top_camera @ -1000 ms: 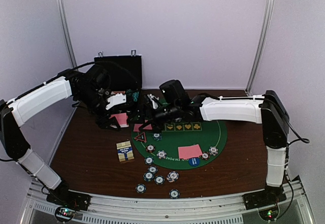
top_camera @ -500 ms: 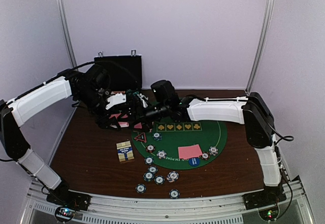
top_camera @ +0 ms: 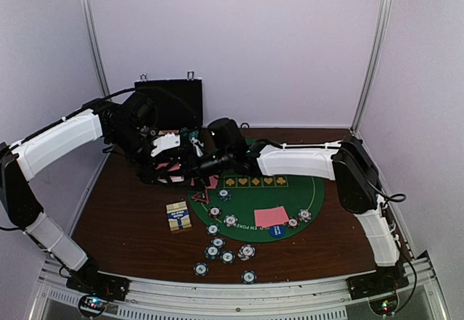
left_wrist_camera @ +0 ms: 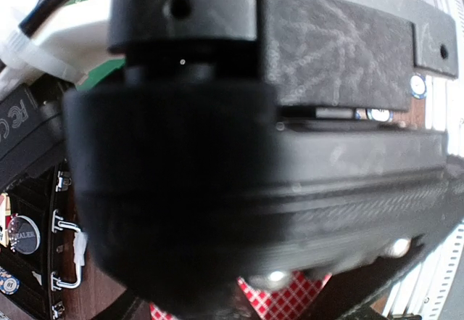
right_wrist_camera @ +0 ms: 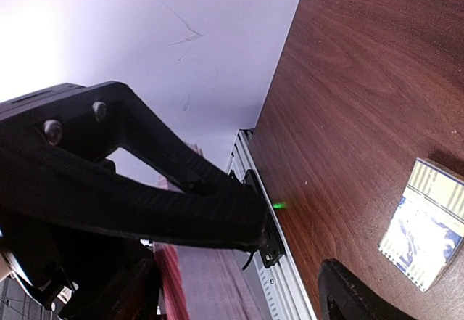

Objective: Distribute texas hold em gaming equipment
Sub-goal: Pick up the poker card from the face-down deck piles.

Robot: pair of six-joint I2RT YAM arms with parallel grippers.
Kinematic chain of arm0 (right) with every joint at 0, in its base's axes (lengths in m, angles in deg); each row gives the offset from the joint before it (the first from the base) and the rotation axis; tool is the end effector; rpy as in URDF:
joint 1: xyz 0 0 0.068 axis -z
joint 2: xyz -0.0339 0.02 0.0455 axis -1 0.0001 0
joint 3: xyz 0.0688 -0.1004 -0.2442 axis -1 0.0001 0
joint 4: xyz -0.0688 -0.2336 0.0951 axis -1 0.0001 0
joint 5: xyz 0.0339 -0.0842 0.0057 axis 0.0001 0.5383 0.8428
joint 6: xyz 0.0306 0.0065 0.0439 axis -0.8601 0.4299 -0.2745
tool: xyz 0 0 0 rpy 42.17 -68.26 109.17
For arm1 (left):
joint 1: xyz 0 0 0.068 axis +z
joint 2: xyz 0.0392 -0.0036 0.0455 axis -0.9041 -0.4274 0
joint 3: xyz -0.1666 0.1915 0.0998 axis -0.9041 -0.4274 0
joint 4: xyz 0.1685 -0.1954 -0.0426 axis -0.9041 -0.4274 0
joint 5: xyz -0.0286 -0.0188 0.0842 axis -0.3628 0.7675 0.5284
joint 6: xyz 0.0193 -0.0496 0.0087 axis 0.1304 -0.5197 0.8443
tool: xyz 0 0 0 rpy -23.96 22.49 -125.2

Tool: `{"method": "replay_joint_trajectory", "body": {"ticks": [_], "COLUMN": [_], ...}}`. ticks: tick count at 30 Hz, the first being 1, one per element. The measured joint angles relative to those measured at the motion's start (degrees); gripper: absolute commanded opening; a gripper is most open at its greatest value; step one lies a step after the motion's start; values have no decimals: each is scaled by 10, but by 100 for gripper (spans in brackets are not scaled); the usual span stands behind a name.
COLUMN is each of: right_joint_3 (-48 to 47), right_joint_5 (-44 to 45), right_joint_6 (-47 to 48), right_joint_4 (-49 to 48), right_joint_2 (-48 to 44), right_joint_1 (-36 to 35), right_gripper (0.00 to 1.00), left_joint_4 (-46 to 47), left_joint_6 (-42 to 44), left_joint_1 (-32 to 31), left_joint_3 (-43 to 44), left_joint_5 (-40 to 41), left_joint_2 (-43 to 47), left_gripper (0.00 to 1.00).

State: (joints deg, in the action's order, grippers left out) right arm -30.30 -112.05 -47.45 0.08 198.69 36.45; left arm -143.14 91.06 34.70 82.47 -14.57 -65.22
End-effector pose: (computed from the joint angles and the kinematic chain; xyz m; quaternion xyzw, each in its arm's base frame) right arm 0.2925 0.4435 0.2322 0.2012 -0.7539 -0.6245 0.0350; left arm 0.2526 -0.1602 0.3108 0.5623 0.7857 -0.1630 0.2000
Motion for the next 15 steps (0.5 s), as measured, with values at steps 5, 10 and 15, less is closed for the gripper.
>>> {"method": "replay_joint_trajectory", "body": {"ticks": [5, 10, 15], "right_joint_3": [7, 13, 36], "right_joint_5": [-2, -7, -6], "right_joint_6": [-5, 7, 23], "right_joint_4": [-13, -10, 13], "right_joint_2": [0, -6, -30], "right_joint_1": [4, 9, 14], "right_gripper": [69, 65, 61], "left_joint_4": [0, -2, -10], "left_joint_6": [0, 0, 0], "left_joint_1": [0, 0, 0], "left_joint_3": [0, 0, 0], "left_joint_5": [0, 2, 2], "left_joint_2": [0, 0, -1], "left_gripper": [1, 1, 1]}}
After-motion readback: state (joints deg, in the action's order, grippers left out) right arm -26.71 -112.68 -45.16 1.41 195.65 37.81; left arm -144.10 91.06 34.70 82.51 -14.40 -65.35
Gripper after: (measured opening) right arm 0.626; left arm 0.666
